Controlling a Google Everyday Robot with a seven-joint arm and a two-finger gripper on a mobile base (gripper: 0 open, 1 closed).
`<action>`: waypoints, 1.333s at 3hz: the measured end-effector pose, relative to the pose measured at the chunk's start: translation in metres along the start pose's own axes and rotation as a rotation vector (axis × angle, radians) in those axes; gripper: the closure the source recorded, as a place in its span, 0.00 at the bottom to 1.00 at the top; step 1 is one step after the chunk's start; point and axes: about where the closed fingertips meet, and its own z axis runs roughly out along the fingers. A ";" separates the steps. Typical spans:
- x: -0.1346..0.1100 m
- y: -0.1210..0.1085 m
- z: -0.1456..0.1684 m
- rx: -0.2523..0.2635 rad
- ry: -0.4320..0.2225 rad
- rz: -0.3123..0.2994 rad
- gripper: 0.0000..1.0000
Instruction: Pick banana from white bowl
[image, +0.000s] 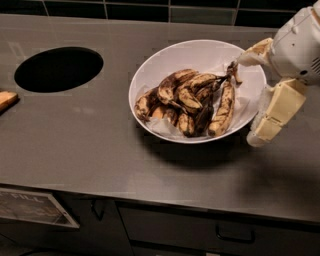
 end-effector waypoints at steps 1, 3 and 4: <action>0.000 0.000 0.000 0.000 0.000 -0.001 0.00; -0.018 -0.006 0.020 -0.029 -0.037 -0.047 0.00; -0.020 -0.006 0.024 -0.030 -0.063 -0.051 0.00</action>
Offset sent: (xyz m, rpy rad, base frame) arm 0.0142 0.0318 -0.0102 0.0202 0.0111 0.0893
